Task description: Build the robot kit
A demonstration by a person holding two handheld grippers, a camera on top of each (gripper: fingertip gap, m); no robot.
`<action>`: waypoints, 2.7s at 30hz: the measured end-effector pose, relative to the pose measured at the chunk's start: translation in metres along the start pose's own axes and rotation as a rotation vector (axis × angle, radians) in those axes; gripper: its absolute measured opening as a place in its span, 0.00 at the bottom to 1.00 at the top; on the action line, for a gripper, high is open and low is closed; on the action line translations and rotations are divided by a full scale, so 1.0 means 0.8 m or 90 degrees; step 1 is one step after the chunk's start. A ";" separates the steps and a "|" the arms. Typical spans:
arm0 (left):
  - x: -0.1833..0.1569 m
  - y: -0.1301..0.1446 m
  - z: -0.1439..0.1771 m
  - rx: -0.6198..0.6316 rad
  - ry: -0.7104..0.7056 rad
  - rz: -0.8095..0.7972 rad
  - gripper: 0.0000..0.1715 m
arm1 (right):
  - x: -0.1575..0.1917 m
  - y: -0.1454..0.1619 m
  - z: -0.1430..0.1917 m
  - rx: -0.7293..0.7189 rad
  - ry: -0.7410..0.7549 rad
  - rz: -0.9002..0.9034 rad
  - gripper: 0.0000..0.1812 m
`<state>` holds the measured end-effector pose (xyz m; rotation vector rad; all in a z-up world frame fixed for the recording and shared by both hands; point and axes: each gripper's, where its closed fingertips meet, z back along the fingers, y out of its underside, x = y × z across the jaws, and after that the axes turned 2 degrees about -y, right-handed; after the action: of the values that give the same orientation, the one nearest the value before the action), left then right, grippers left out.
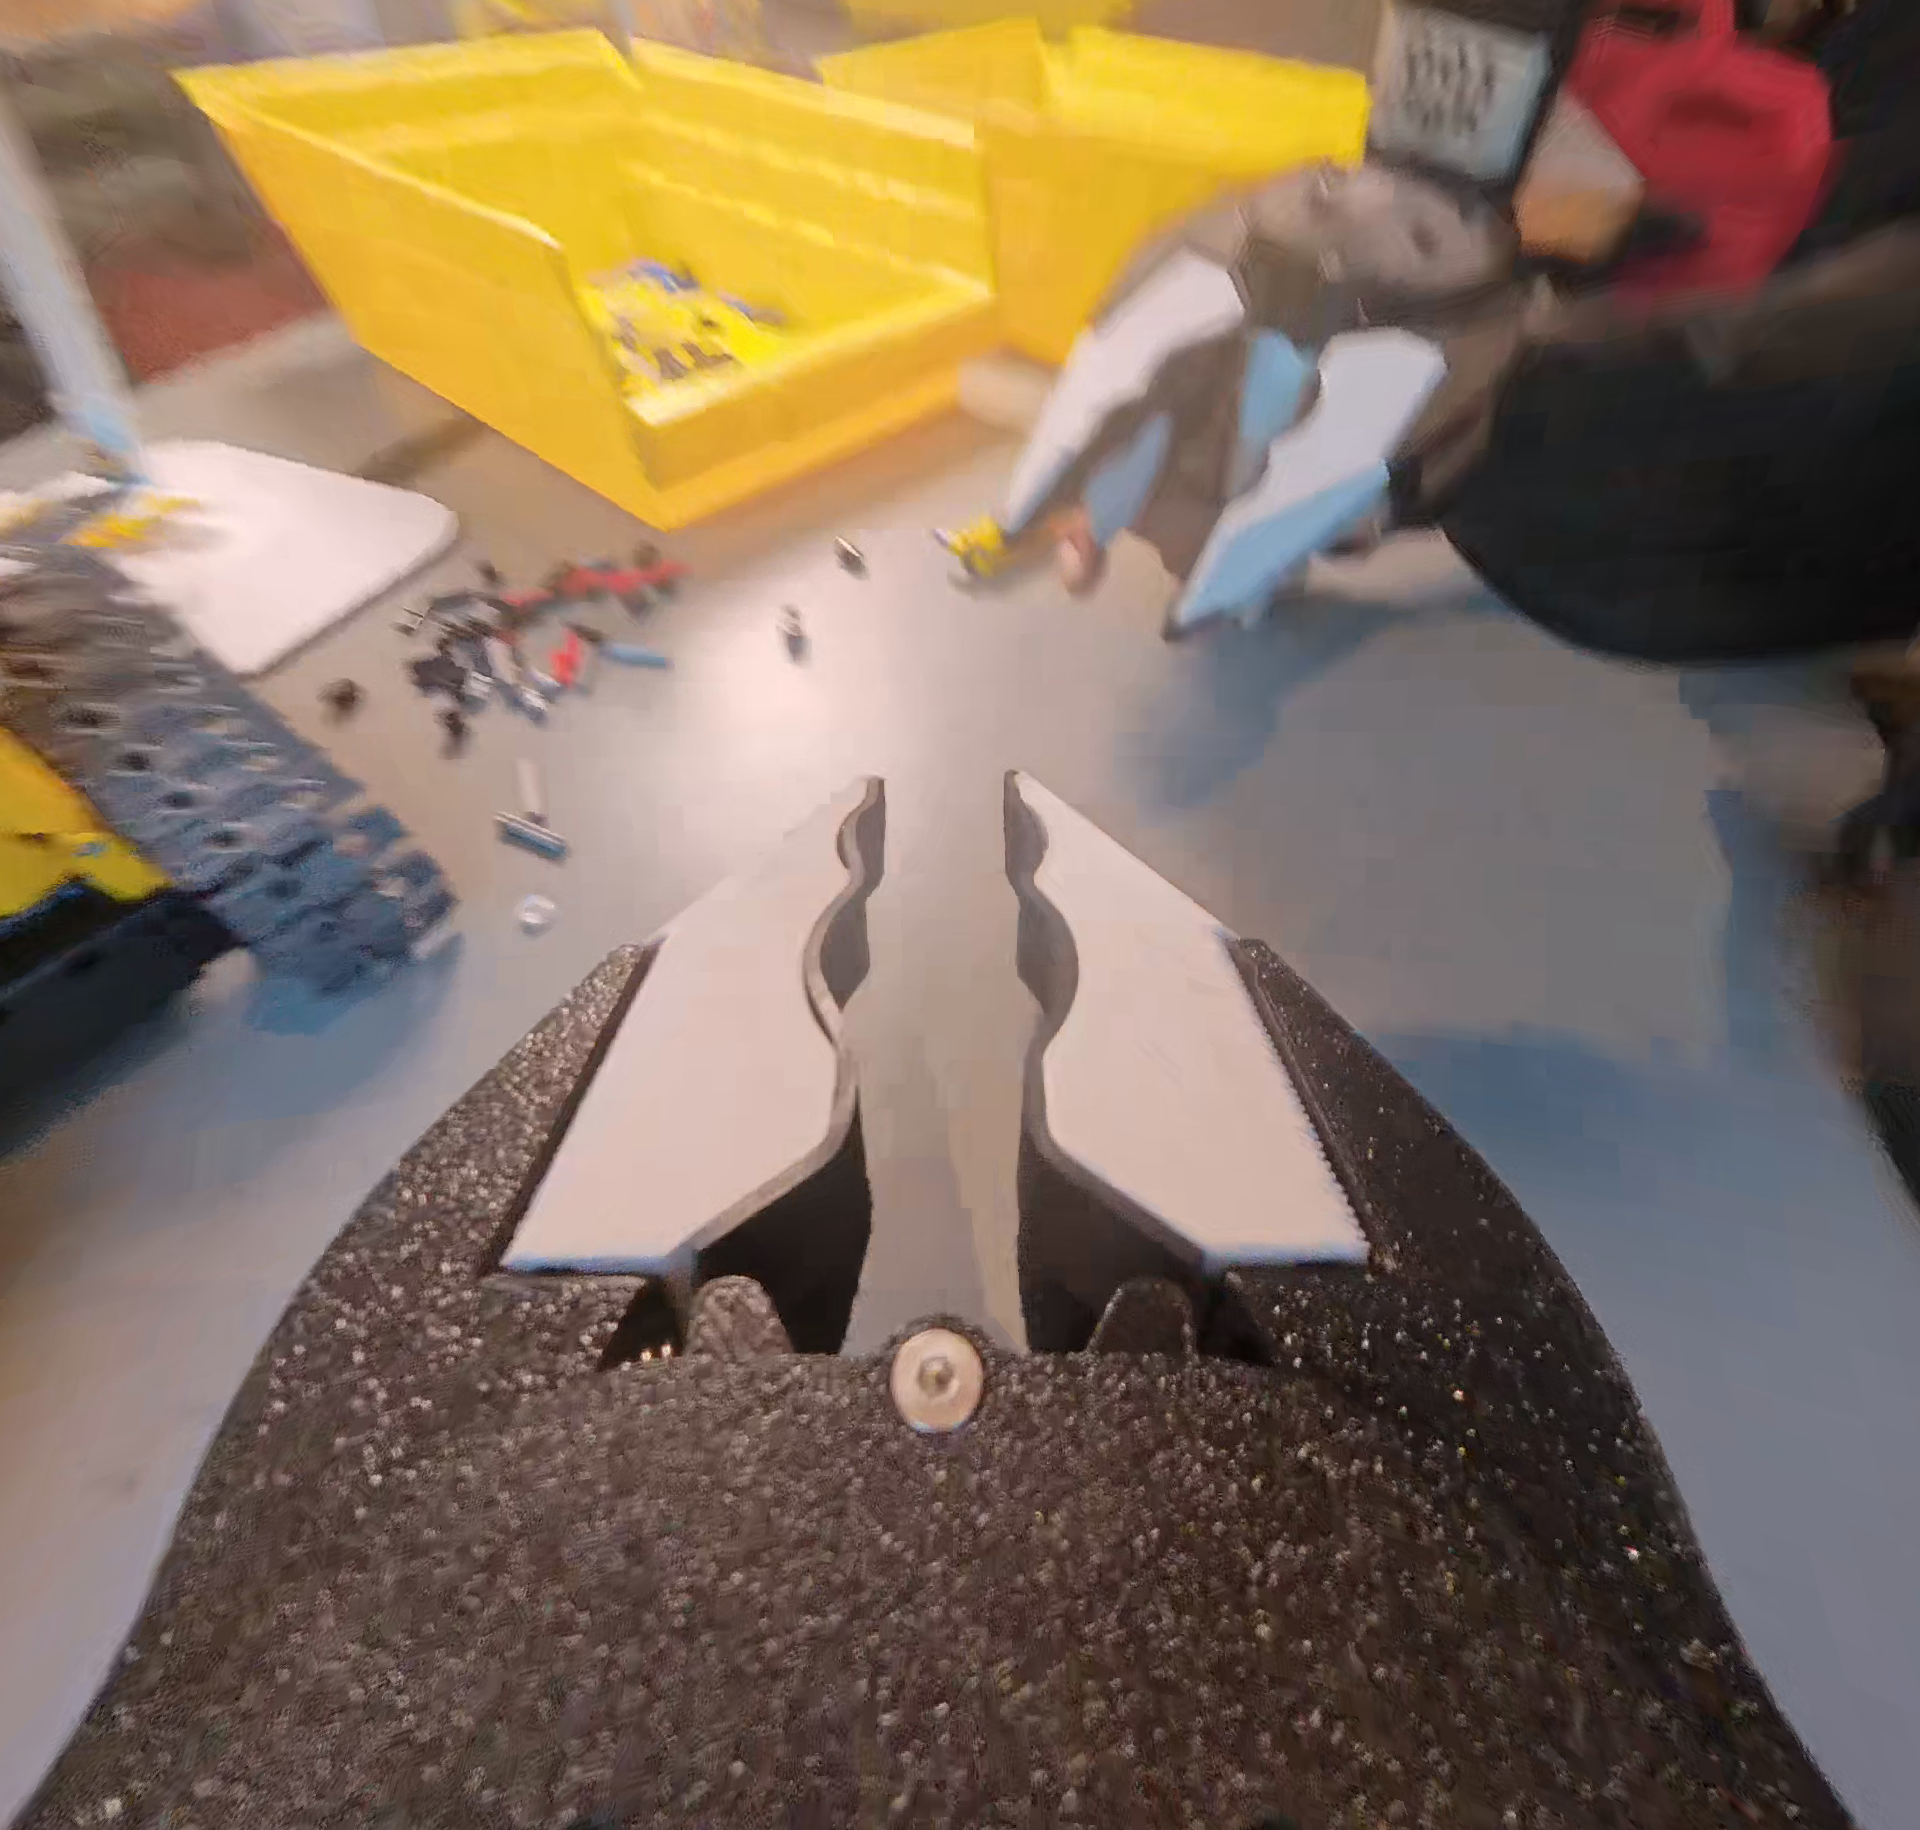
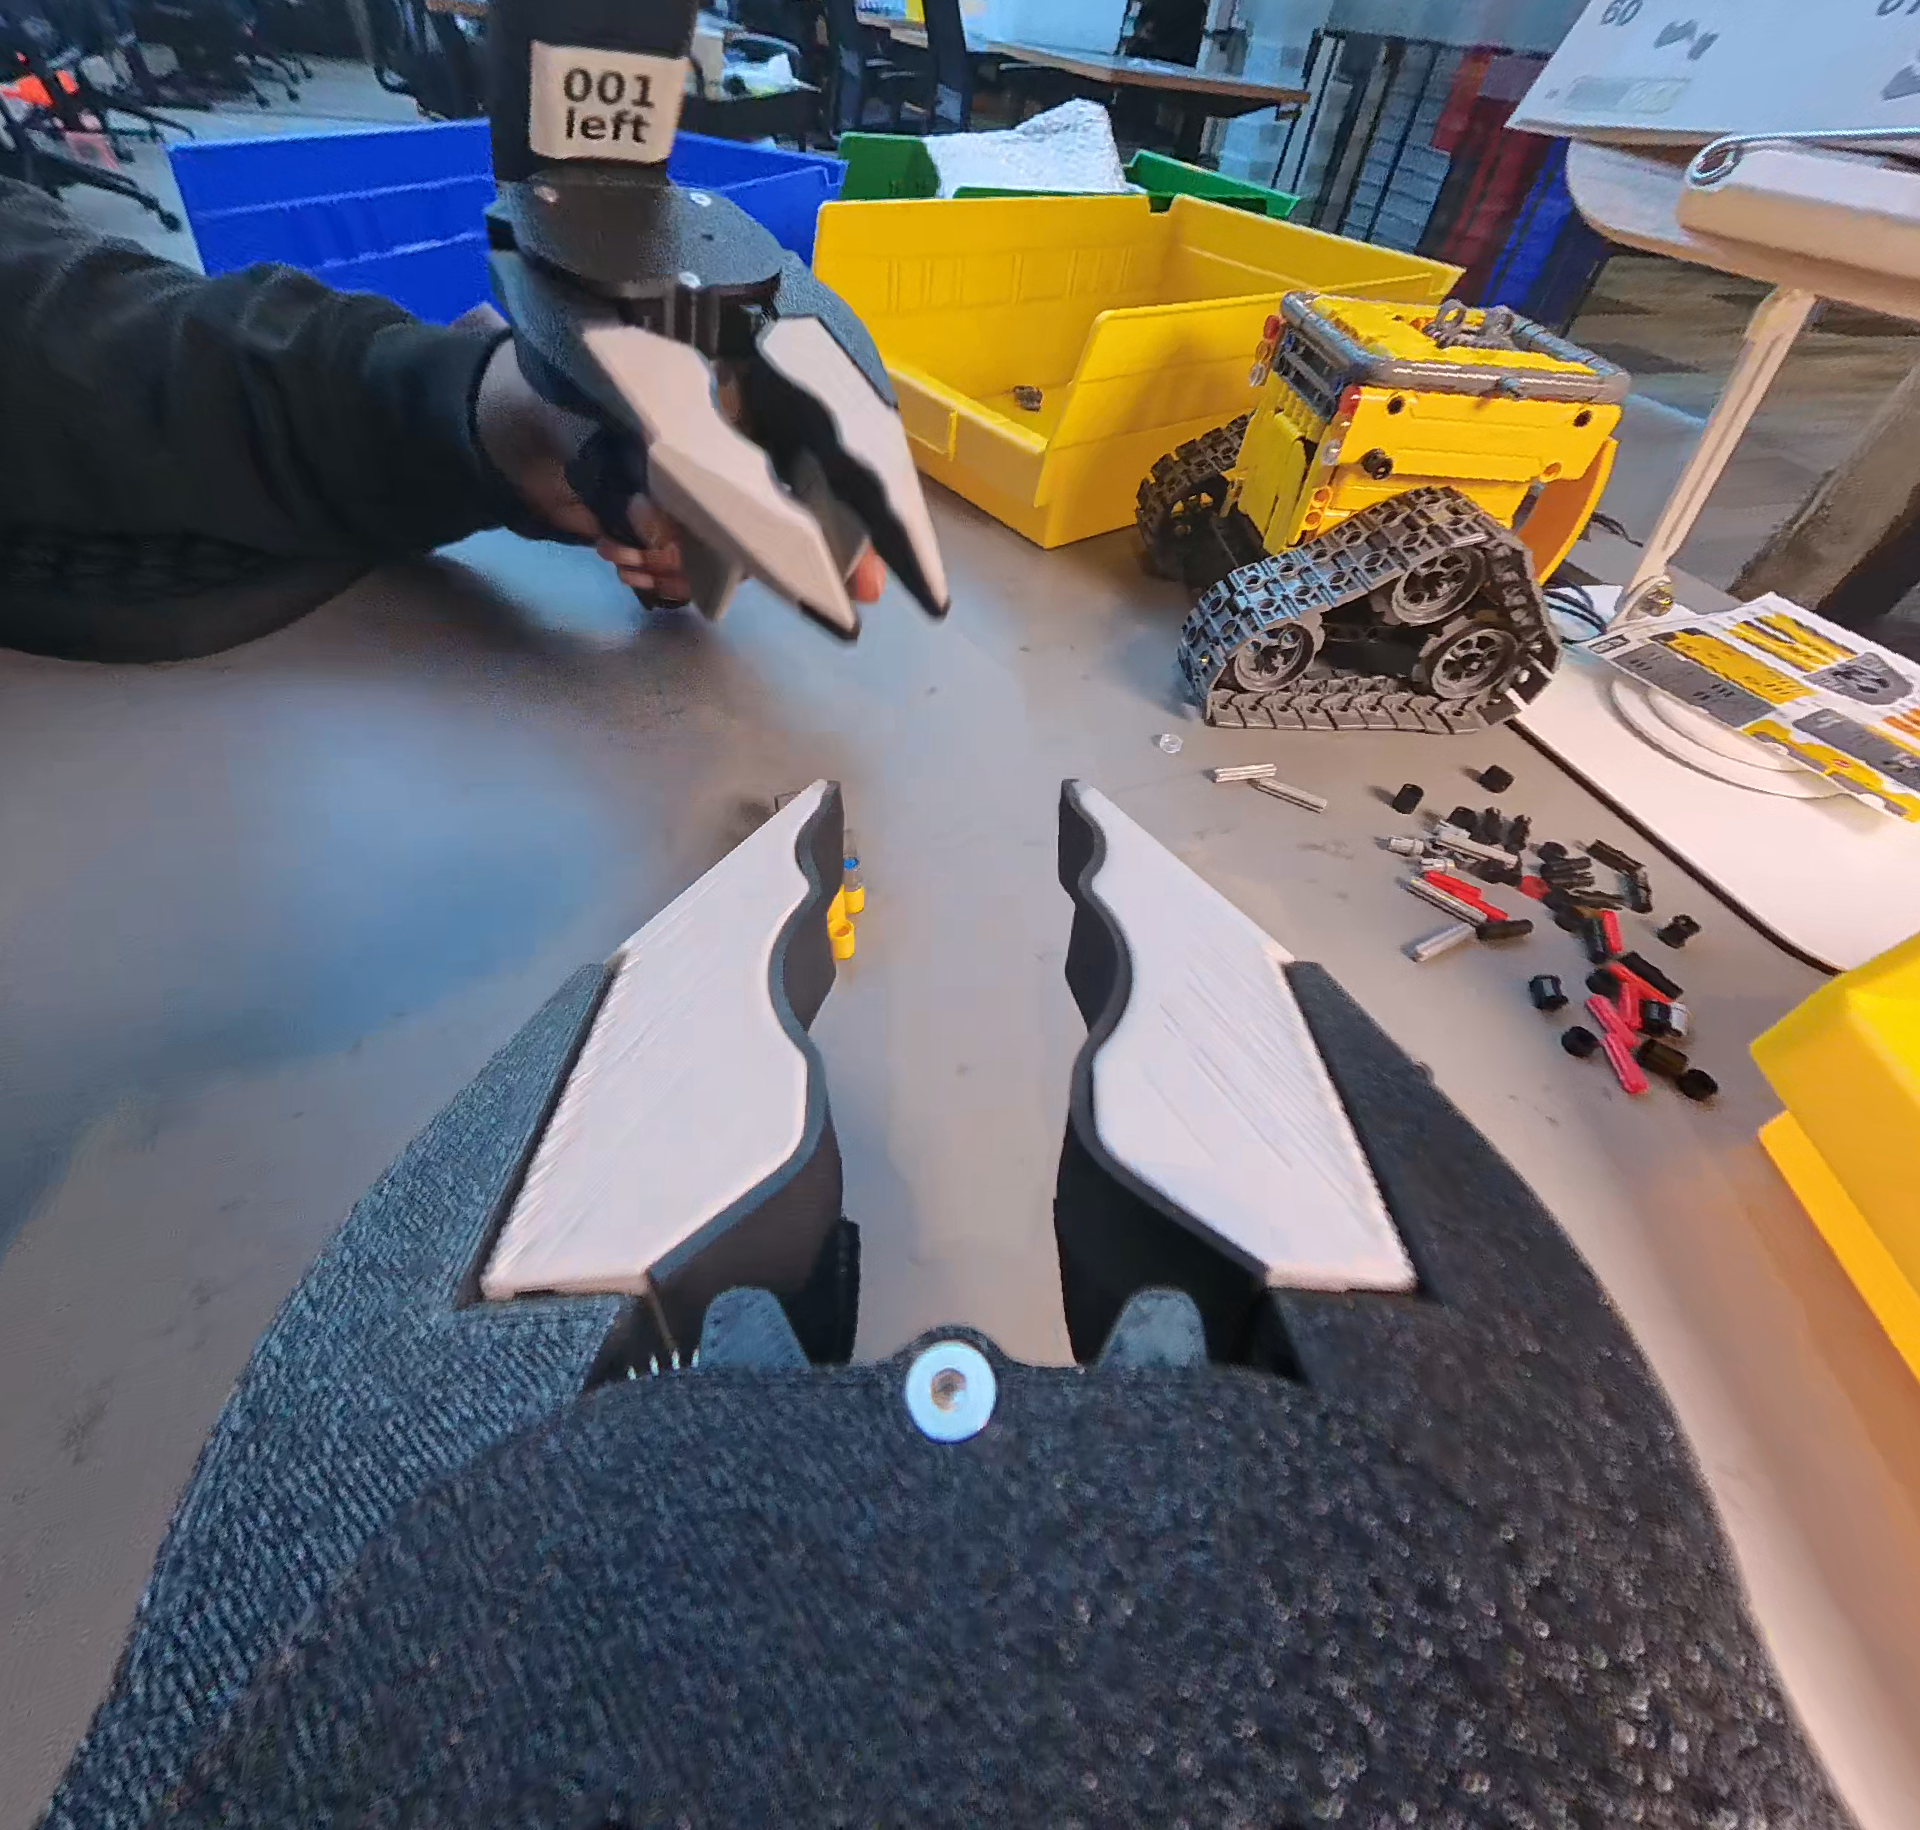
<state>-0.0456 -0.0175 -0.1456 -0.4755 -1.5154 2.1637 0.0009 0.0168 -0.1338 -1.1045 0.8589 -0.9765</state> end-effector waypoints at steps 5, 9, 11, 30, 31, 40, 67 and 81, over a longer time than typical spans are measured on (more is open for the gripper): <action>0.074 -0.040 0.044 -0.170 -0.181 0.082 0.16 | -0.038 -0.022 0.006 -0.059 0.082 -0.006 0.19; 0.109 -0.033 0.063 -0.189 -0.285 0.111 0.17 | -0.115 -0.063 0.019 -0.089 0.229 0.015 0.12; 0.119 -0.029 0.068 -0.186 -0.322 0.113 0.17 | -0.156 -0.095 0.026 -0.113 0.299 0.021 0.09; 0.125 -0.019 0.068 -0.145 -0.348 0.083 0.17 | -0.381 -0.169 -0.103 0.017 0.446 0.145 0.00; 0.125 -0.019 0.068 -0.145 -0.345 0.084 0.17 | -0.380 -0.168 -0.103 0.020 0.444 0.148 0.00; 0.124 -0.019 0.066 -0.143 -0.341 0.082 0.17 | -0.380 -0.165 -0.101 0.043 0.433 0.156 0.00; 0.121 -0.017 0.059 -0.122 -0.347 0.060 0.18 | -0.404 -0.161 -0.066 0.048 0.456 0.177 0.01; 0.118 -0.017 0.056 -0.114 -0.349 0.041 0.18 | -0.285 -0.275 0.082 -0.235 0.495 0.172 0.04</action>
<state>-0.1456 0.0027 -0.1202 0.0284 -2.0111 2.3390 -0.0600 0.2173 0.1125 -0.8644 1.8279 -1.0478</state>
